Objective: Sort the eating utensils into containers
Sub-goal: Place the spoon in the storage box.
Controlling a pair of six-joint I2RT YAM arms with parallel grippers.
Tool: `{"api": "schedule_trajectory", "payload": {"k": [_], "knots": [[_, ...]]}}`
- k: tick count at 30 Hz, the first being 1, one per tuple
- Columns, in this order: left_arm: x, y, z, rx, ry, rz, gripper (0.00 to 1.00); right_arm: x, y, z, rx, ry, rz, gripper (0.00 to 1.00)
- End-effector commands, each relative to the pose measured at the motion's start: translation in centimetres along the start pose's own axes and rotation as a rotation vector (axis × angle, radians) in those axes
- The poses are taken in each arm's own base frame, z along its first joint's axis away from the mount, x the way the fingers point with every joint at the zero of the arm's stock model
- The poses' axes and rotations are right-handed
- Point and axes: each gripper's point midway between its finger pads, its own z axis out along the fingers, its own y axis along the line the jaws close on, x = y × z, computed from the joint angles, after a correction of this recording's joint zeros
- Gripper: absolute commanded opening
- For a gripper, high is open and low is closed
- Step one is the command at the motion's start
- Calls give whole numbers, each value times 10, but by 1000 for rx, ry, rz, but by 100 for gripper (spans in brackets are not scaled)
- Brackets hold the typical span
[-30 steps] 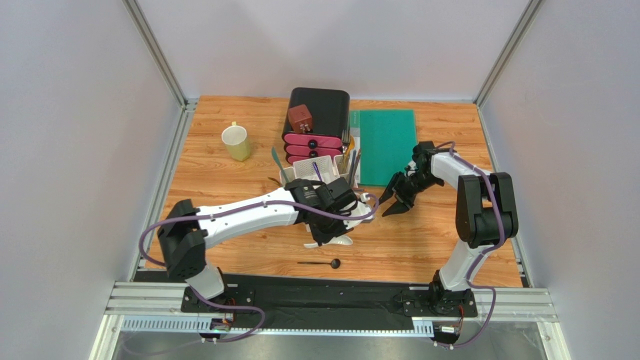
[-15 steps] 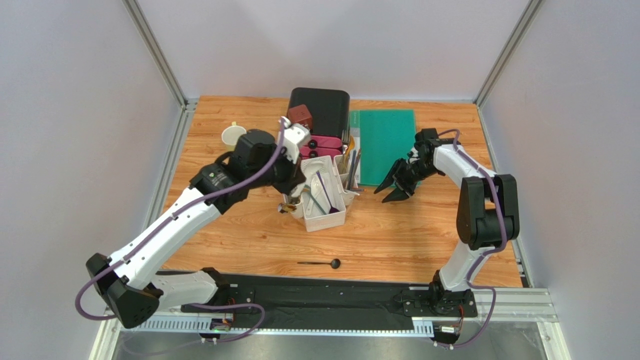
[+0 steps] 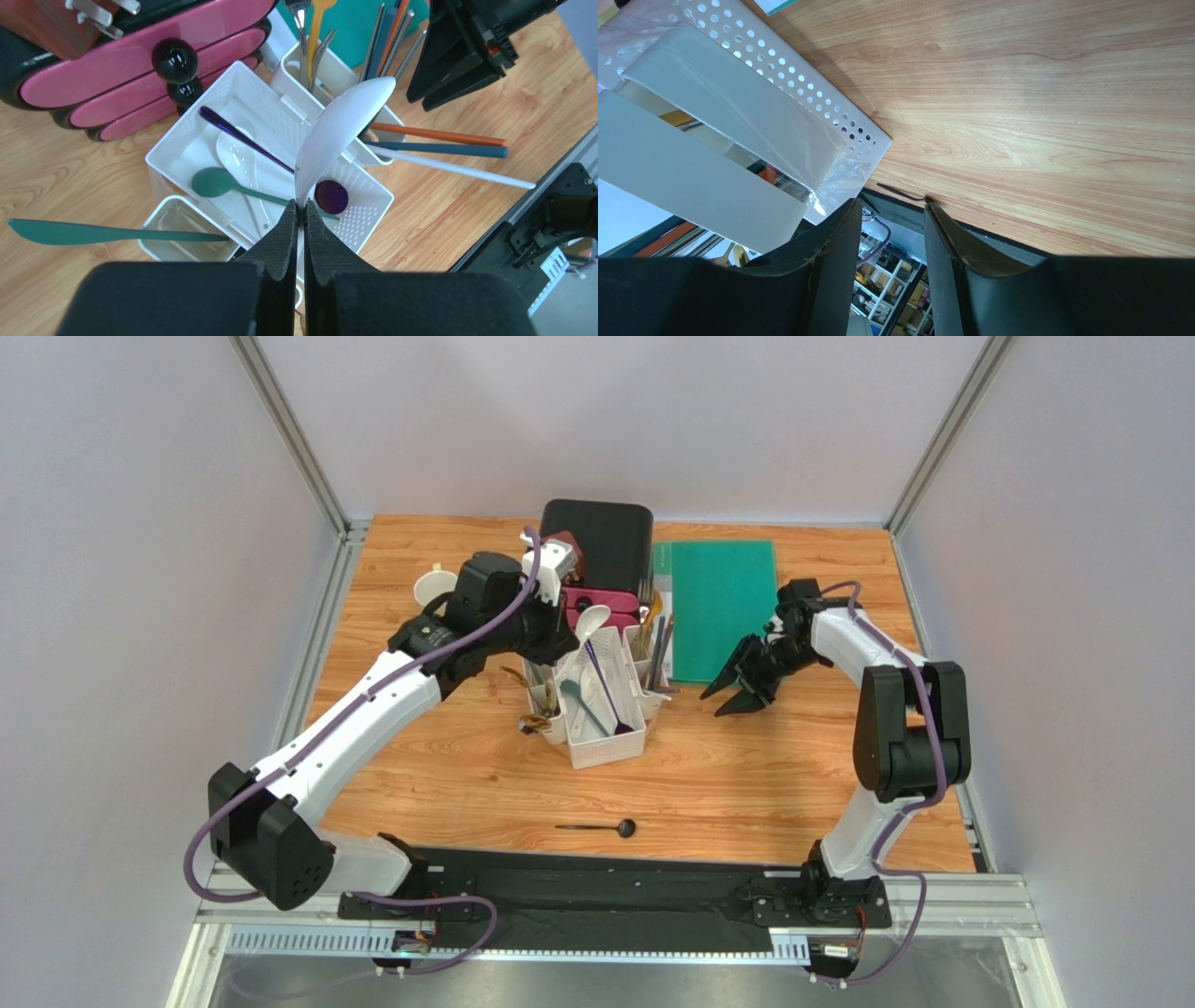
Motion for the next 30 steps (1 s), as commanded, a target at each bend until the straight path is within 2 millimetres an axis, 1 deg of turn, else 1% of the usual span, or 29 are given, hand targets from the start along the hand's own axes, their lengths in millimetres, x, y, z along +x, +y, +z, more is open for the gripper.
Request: {"api": "schedule_trajectory", "payload": {"k": [1,3,6,7,9,10,12,13,16,18,22,24,25,26,28,29,30], "knots": [[-41,-16,-17,65,-140,26,0,-1,5,-3,-25,-6,10,43],[-40,-12,-16,42,-128,22,0,-1,3,-2,-20,-2,12,43],[-31,-13,-3,66,-87,-8,0,-1,2,0,-17,3,21,43],[-25,-11,8,69,-56,-31,0,-2,3,0,-20,2,20,43],[-24,-14,17,83,-40,-97,0,-4,5,1,-21,2,26,43],[-20,-13,27,90,-23,-124,0,-4,5,0,-22,0,25,43],[-22,-16,36,106,-24,-196,0,-6,8,-1,-27,-2,24,43],[-18,-15,43,104,-13,-224,0,-5,7,0,-25,1,25,43],[-18,-13,53,93,-6,-275,0,-4,6,-1,-23,1,25,42],[-21,-8,55,62,-8,-295,0,-4,4,0,-17,6,27,42],[-17,-2,58,8,31,-351,0,-4,4,1,-12,14,30,42],[-4,1,58,-31,75,-410,0,-6,6,0,-13,12,25,42],[1,6,55,-67,81,-438,0,-7,7,0,-13,10,23,42],[19,17,55,-142,111,-481,0,-8,7,0,-11,10,22,42],[31,22,56,-177,122,-484,0,-9,8,0,-12,14,21,42],[41,28,58,-217,138,-474,0,-9,8,1,-10,17,20,42],[44,31,58,-237,142,-470,0,-9,7,2,-4,20,22,42]]}}
